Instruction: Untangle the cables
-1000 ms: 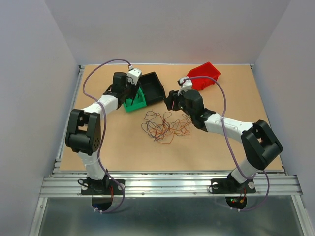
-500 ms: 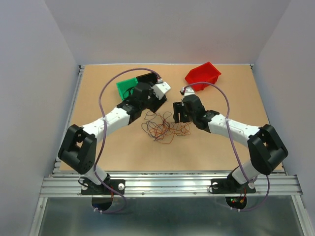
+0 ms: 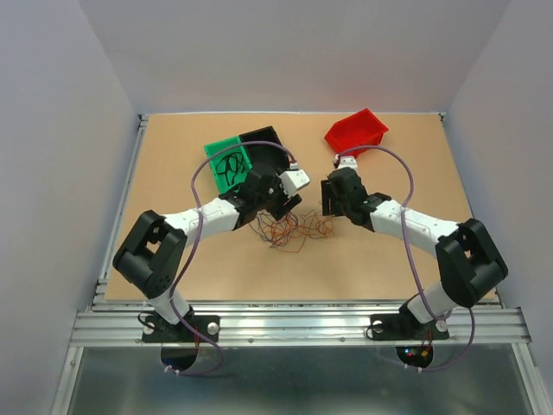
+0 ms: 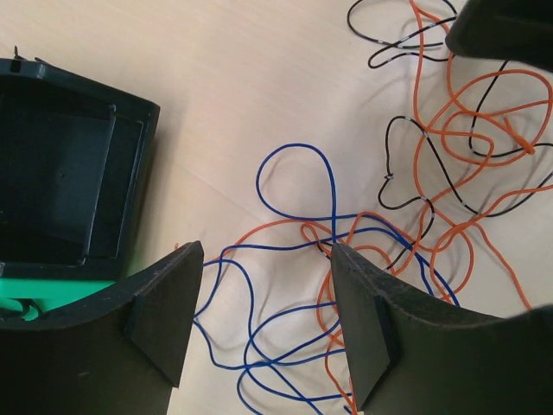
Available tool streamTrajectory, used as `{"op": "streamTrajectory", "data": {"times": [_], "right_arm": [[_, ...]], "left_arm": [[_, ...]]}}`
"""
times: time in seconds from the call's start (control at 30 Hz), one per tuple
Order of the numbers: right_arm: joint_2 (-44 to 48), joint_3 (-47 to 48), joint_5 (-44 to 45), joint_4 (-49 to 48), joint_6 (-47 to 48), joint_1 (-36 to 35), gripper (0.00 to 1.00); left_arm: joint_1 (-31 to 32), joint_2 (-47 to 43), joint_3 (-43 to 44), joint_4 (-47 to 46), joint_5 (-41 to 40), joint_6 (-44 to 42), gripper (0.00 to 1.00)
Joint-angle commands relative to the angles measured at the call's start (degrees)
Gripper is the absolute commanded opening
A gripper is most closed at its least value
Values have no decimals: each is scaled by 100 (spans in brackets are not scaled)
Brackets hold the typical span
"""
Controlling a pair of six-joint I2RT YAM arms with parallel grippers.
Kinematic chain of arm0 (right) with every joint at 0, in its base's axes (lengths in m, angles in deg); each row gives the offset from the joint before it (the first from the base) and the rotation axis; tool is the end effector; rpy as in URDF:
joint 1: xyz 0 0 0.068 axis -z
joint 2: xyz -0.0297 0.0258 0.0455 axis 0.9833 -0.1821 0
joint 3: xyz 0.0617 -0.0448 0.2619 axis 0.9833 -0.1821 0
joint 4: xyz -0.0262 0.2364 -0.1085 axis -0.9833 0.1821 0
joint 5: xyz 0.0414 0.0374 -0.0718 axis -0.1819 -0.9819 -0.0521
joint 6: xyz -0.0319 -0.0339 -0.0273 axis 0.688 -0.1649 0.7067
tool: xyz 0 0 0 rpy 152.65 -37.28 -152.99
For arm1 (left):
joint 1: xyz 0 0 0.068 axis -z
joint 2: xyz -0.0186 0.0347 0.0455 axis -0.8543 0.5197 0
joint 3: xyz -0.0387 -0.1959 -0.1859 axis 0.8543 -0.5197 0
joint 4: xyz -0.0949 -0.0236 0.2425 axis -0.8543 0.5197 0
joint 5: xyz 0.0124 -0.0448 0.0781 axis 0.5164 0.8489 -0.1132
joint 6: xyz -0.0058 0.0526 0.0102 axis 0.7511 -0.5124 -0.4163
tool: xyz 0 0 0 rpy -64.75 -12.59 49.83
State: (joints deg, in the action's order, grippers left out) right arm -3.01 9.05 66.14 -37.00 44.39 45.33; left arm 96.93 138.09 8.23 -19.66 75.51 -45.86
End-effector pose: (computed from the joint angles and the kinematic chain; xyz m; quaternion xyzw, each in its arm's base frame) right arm 0.2686 0.1668 0.2184 -0.0504 0.9062 0.0197 0.4194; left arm 0.2815 -0.2298 0.2260 0.4836 0.6980 -0.1368 0.5102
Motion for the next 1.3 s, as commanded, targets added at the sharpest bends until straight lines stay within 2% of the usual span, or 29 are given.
{"op": "streamTrajectory", "data": {"times": [0.0, 0.1, 0.13, 0.17, 0.2, 0.23, 0.37, 0.4, 0.5, 0.53, 0.63, 0.87, 0.9, 0.97, 1.27], "right_arm": [[-395, 191, -97, 55, 140, 279, 64], [-747, 358, -220, 64, 220, 306, 60], [-800, 402, -264, 55, 237, 323, 53], [-844, 437, -282, 55, 281, 324, 41], [-809, 464, -334, 46, 299, 324, 23], [-739, 455, -465, -49, 316, 324, 1], [261, 17, -1080, -576, 605, 315, 1], [838, -324, -1265, -743, 641, 315, 0], [1667, -853, -2388, -1594, 764, 306, 1], [2061, -1072, -2992, -1684, 791, 306, 1], [2529, -1293, -3891, -1825, 905, 254, 1], [2575, -1364, -4676, -1905, 1283, 148, 1], [2514, -1338, -4729, -1940, 1309, 122, 1], [2461, -1320, -4852, -2010, 1345, 69, 1], [2224, -1233, -5081, -2142, 1494, -186, 0]], "left_arm": [[17, -202, -217, -681, -96, 32, 72], [8, -237, -253, -751, -236, 14, 72], [-1, -255, -253, -743, -263, 6, 72], [-9, -264, -253, -760, -281, 6, 72], [-27, -290, -279, -769, -273, 23, 72], [-36, -360, -288, -778, -264, 14, 72], [-97, -632, -446, -892, -220, 58, 72], [-141, -694, -481, -953, -124, 76, 72], [-237, -1001, -604, -1024, 368, 163, 72], [-290, -1176, -639, -1059, 508, 207, 72], [-474, -1554, -841, -1261, 1106, 295, 72], [-1064, -2232, -1149, -1666, 2863, 788, 77], [-1108, -2276, -1175, -1666, 3126, 788, 81], [-1108, -2320, -1211, -1666, 3330, 735, 85], [-1108, -2355, -1343, -1885, 3909, 761, 87]]}}
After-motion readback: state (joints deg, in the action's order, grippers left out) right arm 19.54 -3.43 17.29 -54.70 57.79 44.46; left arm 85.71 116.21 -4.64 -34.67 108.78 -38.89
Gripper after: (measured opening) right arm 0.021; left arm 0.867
